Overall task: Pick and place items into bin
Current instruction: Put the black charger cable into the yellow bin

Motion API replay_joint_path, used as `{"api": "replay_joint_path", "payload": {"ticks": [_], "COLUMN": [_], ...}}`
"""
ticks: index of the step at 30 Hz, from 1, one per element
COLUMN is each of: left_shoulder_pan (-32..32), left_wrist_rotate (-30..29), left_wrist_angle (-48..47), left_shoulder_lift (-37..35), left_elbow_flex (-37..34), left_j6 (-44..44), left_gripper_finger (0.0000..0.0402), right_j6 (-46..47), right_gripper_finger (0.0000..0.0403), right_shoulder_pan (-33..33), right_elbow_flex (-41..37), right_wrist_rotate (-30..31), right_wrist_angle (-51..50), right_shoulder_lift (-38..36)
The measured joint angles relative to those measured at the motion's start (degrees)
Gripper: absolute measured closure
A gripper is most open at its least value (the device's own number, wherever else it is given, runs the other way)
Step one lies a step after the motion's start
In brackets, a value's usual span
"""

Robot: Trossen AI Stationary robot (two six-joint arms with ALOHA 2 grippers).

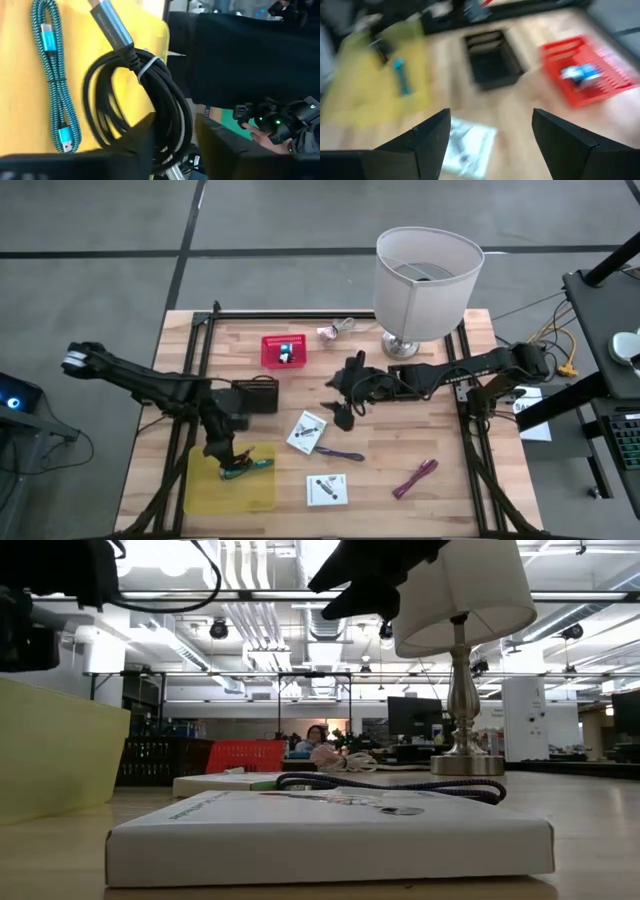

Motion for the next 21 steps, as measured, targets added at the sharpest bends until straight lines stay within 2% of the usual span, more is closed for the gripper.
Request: {"api": "replay_joint_path", "payload": {"ticks": [2, 5, 9, 16, 21], "left_shoulder_pan": [0.0, 0.0, 0.0, 0.1, 0.1], "left_wrist_rotate": [1.2, 6.8, 13.8, 21.2, 22.0], "left_wrist_angle": [-0.4, -0.5, -0.5, -0.5, -0.4], "left_shoulder_lift": [0.8, 1.8, 3.0, 3.6, 3.2], "left_elbow_flex": [0.0, 0.0, 0.0, 0.0, 0.0], "left_j6": [0.0, -0.6, -3.2, -3.2, -6.7], "left_gripper_finger": [0.0235, 0.0186, 0.0143, 0.0121, 0.0121], "right_j6": [-0.1, -0.2, -0.7, -0.7, -0.7], "right_gripper_finger": [0.0136, 0.0136, 0.0142, 0.0148, 0.014], "right_shoulder_pan": [0.1, 0.8, 2.3, 5.0, 5.8], "right_elbow_flex": [-0.3, -1.0, -2.1, -4.1, -4.5], "right_wrist_rotate": [-5.0, -11.2, -15.5, -17.0, -17.0], "right_wrist_angle": [-1.1, -3.1, -5.0, -5.3, -5.8], "right_shoulder_lift": [0.1, 0.7, 2.6, 6.0, 6.5]}}
